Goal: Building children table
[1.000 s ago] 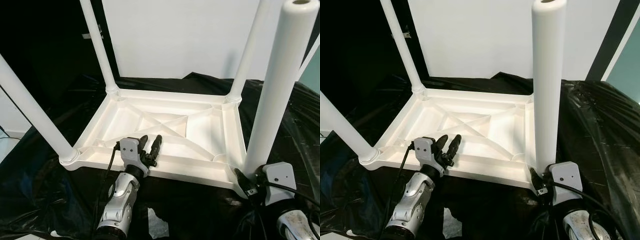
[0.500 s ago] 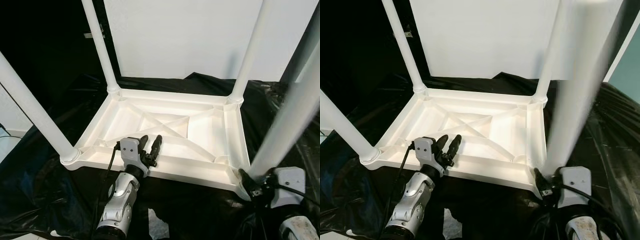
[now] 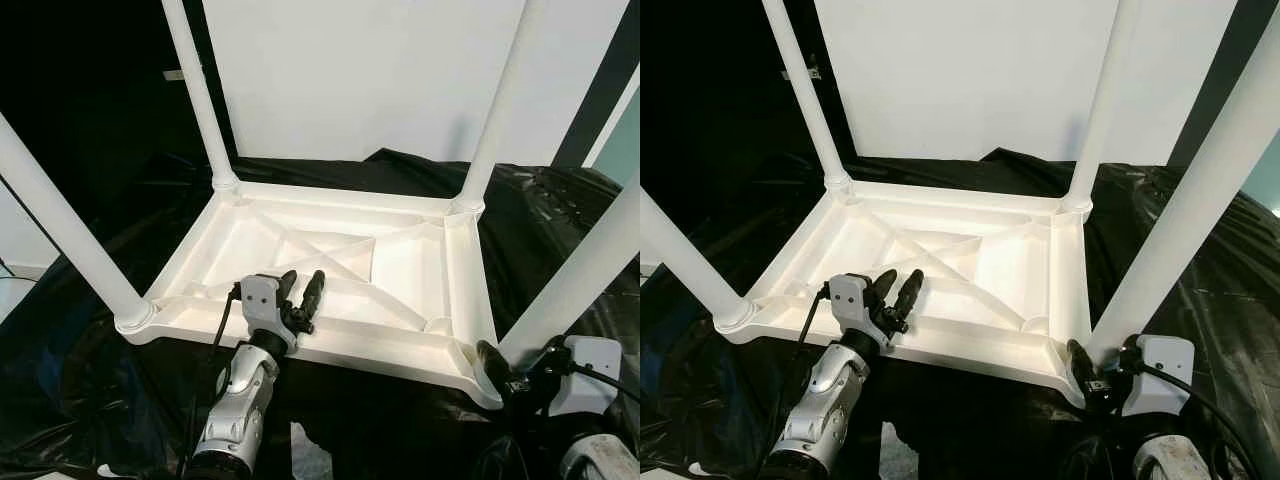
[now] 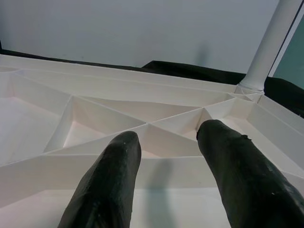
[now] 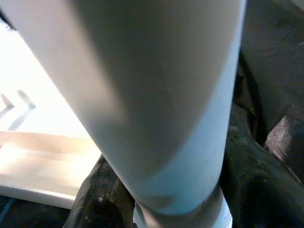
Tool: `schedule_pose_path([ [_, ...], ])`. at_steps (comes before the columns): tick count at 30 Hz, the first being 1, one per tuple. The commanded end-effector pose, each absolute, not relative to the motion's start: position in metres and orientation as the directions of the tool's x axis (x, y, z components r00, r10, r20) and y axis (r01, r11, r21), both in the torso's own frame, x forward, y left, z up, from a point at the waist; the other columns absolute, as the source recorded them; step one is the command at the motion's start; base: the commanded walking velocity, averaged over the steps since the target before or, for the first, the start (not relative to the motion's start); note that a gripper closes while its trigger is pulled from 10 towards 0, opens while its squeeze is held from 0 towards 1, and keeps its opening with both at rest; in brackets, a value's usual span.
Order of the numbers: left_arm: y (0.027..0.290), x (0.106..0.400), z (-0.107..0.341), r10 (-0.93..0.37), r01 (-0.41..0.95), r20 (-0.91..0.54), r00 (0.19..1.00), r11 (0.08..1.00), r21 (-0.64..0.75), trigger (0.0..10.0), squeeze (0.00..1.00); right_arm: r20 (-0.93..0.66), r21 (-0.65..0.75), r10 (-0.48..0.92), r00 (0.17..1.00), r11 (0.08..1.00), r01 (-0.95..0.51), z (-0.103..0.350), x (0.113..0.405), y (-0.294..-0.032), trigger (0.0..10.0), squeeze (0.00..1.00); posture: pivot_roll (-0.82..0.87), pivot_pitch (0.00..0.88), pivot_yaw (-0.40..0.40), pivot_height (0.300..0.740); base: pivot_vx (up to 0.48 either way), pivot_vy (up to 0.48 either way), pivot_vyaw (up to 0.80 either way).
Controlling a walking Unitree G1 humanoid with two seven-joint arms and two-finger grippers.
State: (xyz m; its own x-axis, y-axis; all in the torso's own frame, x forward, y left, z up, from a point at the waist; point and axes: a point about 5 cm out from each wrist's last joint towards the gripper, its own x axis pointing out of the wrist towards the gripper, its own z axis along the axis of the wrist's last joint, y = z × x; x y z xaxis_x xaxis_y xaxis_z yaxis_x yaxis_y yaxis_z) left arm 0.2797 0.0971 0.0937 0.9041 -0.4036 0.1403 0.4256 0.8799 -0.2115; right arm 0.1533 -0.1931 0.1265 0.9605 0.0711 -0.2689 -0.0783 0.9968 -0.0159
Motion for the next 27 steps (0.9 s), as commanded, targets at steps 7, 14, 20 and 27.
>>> schedule_pose_path([
  [7,0.090,0.276,0.091,-0.565,0.585,0.155,0.810,0.798,-0.145,10.0,0.00,-0.562,0.036,0.078,0.823,0.997,-0.071,0.069,0.134,-0.190,10.0,0.00,-0.16,0.000,0.072,0.740,0.000,0.000,0.00],
  [14,0.081,0.238,0.082,-0.969,0.967,0.004,0.248,0.247,-0.066,10.0,0.00,-0.556,0.030,0.074,0.828,0.997,-0.068,0.070,0.138,-0.192,10.0,0.00,-0.16,0.000,0.066,0.740,0.000,0.000,0.00],
  [20,0.086,0.237,0.079,-0.990,0.990,-0.067,0.125,0.129,-0.057,10.0,0.00,-0.552,0.027,0.072,0.830,0.997,-0.069,0.070,0.140,-0.192,10.0,0.00,-0.16,0.000,0.068,0.740,0.000,0.000,0.00],
  [27,0.082,0.240,0.082,-0.995,0.999,-0.095,0.031,0.033,-0.027,10.0,0.10,-0.552,0.026,0.066,0.831,0.998,-0.063,0.069,0.139,-0.192,10.0,0.00,-0.16,0.000,0.068,0.740,0.000,0.000,0.00],
])
